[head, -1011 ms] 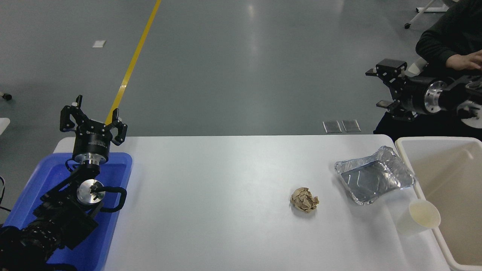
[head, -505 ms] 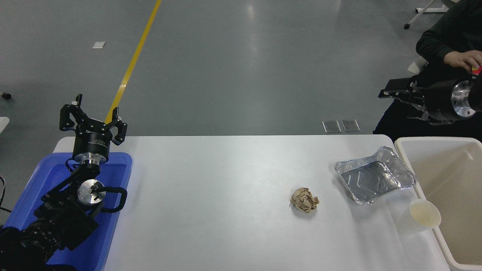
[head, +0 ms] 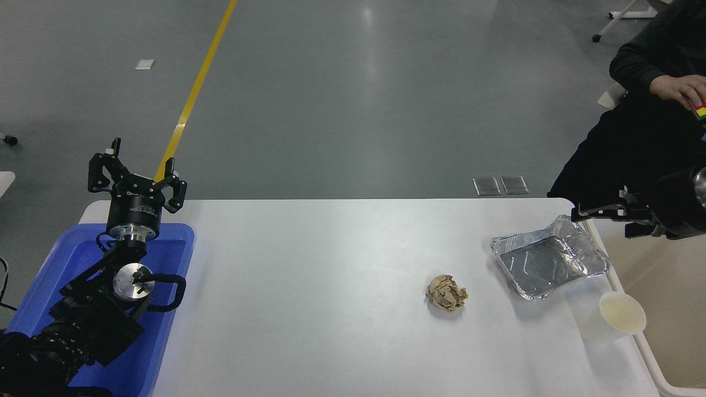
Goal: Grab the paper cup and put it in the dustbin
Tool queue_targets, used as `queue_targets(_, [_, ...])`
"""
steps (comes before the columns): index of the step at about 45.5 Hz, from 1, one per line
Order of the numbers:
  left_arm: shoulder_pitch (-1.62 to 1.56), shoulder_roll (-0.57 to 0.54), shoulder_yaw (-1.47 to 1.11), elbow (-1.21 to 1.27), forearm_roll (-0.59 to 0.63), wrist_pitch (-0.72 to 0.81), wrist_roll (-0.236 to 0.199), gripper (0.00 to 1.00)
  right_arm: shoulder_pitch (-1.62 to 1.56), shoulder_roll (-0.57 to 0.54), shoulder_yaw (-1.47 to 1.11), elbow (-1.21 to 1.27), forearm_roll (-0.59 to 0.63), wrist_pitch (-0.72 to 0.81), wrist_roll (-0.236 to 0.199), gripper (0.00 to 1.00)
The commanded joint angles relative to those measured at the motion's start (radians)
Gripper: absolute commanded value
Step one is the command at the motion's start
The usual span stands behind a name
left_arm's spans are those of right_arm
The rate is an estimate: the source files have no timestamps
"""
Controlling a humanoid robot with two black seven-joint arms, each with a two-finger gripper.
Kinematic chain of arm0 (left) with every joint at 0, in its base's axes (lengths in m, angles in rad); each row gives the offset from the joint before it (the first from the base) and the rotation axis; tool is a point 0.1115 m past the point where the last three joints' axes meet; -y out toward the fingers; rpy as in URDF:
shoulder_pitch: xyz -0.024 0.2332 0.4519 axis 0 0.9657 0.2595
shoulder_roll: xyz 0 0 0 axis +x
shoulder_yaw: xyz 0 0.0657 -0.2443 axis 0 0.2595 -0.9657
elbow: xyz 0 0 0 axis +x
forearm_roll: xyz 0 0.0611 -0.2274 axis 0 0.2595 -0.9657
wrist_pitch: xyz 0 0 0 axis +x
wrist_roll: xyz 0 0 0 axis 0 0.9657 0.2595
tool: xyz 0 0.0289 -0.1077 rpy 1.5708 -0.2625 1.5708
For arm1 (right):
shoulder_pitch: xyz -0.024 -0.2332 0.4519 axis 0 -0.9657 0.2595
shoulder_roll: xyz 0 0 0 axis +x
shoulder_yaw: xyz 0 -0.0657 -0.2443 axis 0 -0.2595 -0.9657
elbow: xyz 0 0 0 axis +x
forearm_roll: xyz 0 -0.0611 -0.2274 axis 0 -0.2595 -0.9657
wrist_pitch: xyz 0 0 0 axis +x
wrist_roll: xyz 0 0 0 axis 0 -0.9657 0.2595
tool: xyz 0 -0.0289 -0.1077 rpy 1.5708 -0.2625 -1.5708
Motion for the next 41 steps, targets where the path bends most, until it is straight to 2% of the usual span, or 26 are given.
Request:
queue_targets(1, [0.001,0.0,0.0,0.0,0.0,-0.001,0.0,0.99,0.096,0.185,-0.084,0.039,0.113,0.079,0.022,1.0])
queue_targets(7, [0.001,0.0,0.0,0.0,0.0,-0.001,0.0,0.99,0.145,0.308,-0.141,0.038,0.142,0.081,0.028,1.0])
queue_targets(18, [0.001,0.0,-0.001,0.0,0.0,-0.001,0.0,0.99,0.132,0.462,-0.17,0.009,0.217,0.069,0.028,1.0])
queue_targets(30, [0.001,0.0,-0.001,0.0,0.0,-0.001,0.0,0.99,0.106,0.512,-0.243,-0.024,0.222,0.053,0.027,1.0])
queue_targets(41, [0.001,0.0,-0.001,0.0,0.0,-0.001,0.0,0.99,0.093,0.509,-0.277,-0.025,0.219,0.029,0.028,1.0])
